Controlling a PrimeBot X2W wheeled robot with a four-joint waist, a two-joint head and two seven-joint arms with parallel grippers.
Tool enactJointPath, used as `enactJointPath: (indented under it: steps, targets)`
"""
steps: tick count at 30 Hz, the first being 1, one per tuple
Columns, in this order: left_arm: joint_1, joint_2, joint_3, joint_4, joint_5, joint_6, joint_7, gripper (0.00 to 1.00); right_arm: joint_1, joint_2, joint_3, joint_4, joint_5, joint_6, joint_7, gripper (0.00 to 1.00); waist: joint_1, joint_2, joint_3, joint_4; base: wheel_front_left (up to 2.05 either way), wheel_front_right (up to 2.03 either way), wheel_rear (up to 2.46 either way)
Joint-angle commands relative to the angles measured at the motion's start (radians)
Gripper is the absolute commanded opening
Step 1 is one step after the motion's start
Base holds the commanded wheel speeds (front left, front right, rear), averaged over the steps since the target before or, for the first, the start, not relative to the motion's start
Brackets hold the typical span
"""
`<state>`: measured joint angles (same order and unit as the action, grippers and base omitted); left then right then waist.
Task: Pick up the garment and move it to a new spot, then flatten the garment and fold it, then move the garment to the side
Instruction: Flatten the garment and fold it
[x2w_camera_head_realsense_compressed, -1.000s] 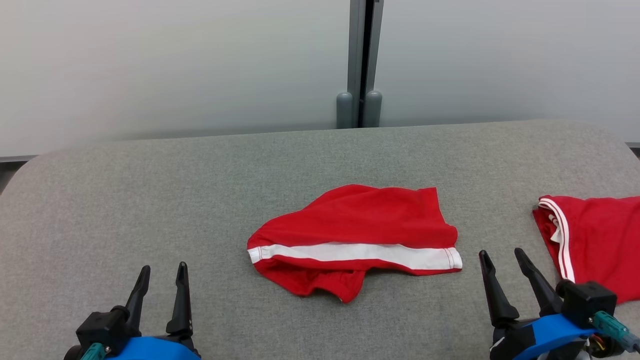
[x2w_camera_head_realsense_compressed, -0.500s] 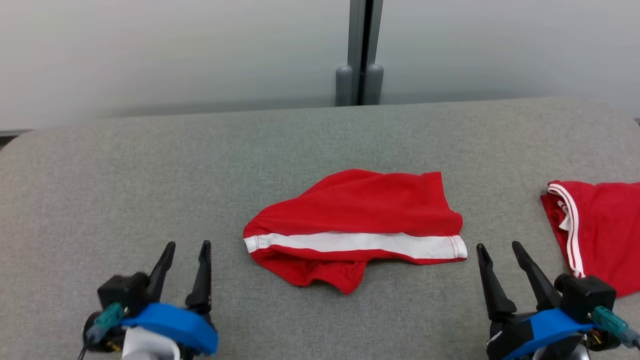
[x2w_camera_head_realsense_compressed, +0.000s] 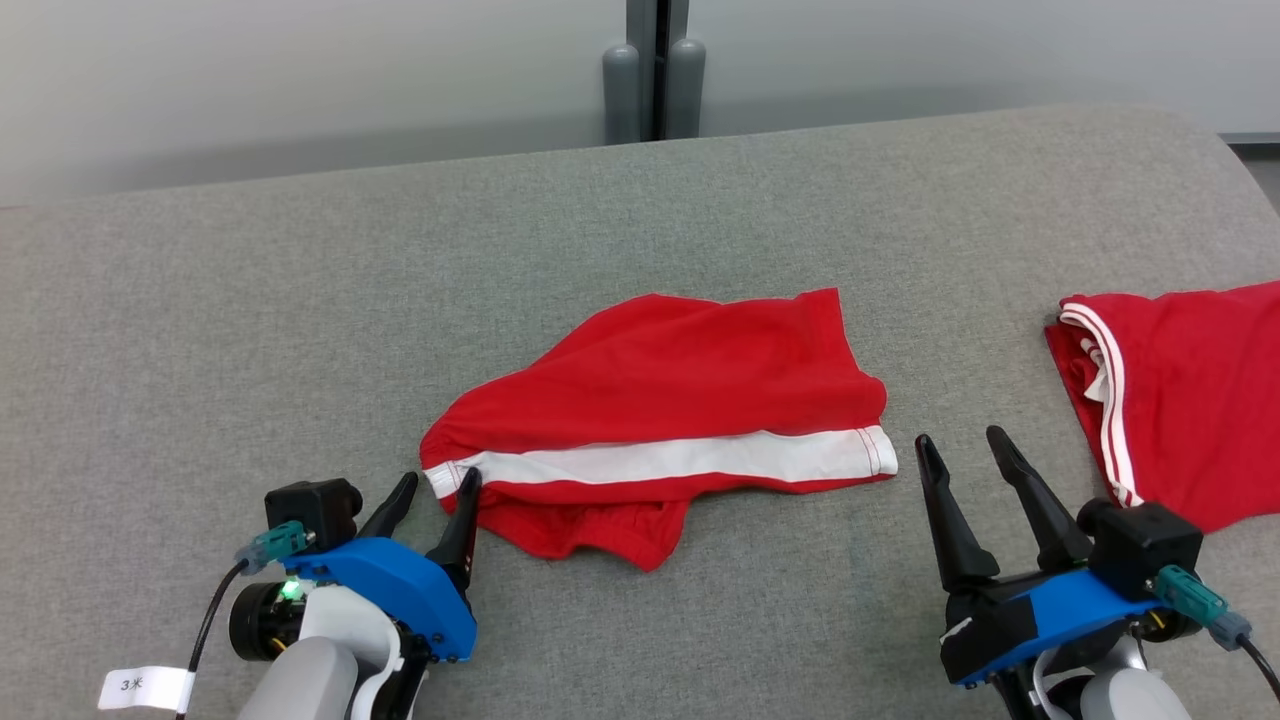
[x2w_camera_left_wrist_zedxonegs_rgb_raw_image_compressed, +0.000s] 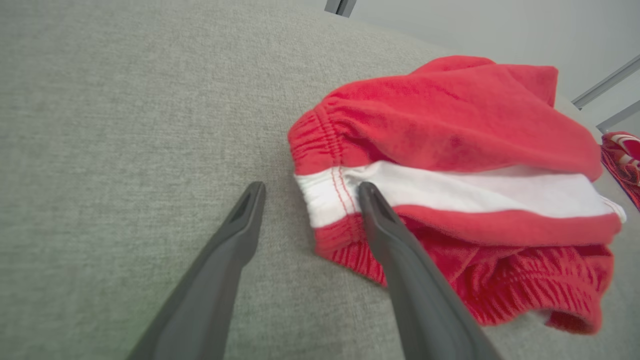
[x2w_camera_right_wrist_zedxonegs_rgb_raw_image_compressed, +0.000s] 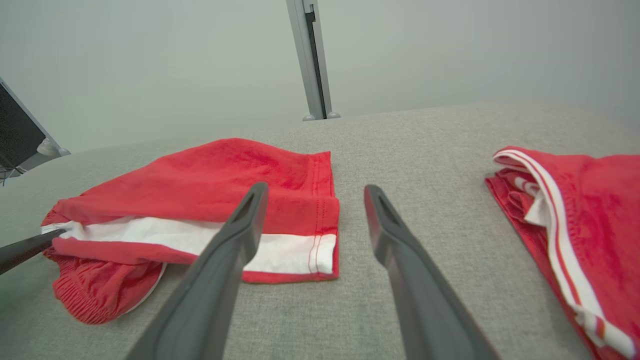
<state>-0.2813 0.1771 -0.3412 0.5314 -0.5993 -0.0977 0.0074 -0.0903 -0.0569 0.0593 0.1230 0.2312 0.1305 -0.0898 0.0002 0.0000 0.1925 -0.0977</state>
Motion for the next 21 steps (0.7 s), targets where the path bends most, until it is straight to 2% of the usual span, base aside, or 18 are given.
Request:
enactJointPath:
  steps: [1,2,3,5,12,16,21]
  targets:
    - [-0.023,-0.002,-0.001,0.008,-0.003,-0.001,0.002,1.0,-0.013,0.001,0.002,0.003,0.003,0.001,-0.008,1.0,-0.0002,0.0,0.003,-0.003,0.0,0.0,0.0]
    - [-0.027,-0.002,0.002,0.018,-0.006,0.003,0.003,1.0,-0.015,0.001,0.005,0.006,0.003,0.001,-0.009,1.0,-0.0002,0.0,0.008,-0.007,0.0,0.0,0.0]
    - [-0.031,-0.003,0.0,0.026,-0.004,0.002,0.001,0.94,-0.015,0.001,0.006,0.009,0.002,0.001,-0.011,1.0,-0.0002,0.0,0.01,-0.008,0.0,0.0,0.0]
    - [-0.037,-0.005,-0.004,0.037,-0.007,-0.001,-0.005,0.0,-0.017,0.002,0.008,0.018,0.001,0.001,-0.002,1.0,-0.0002,0.0,0.013,-0.01,0.0,0.0,0.0]
    - [-0.041,0.002,-0.018,0.04,-0.001,-0.011,-0.037,0.0,-0.068,0.005,0.013,0.096,0.01,0.001,0.086,1.0,-0.0002,0.0,0.019,0.0,0.0,0.0,0.0]
    - [-0.048,-0.002,-0.038,0.037,0.002,-0.016,-0.041,0.0,-0.125,0.006,0.002,0.187,0.011,0.001,0.168,1.0,-0.0002,0.0,0.026,0.016,0.0,0.0,0.0]
    - [-0.06,-0.009,-0.059,0.033,0.002,-0.02,-0.038,0.0,-0.202,0.005,0.026,0.299,0.015,0.001,0.203,1.0,-0.0002,0.0,0.036,0.037,0.0,0.0,0.0]
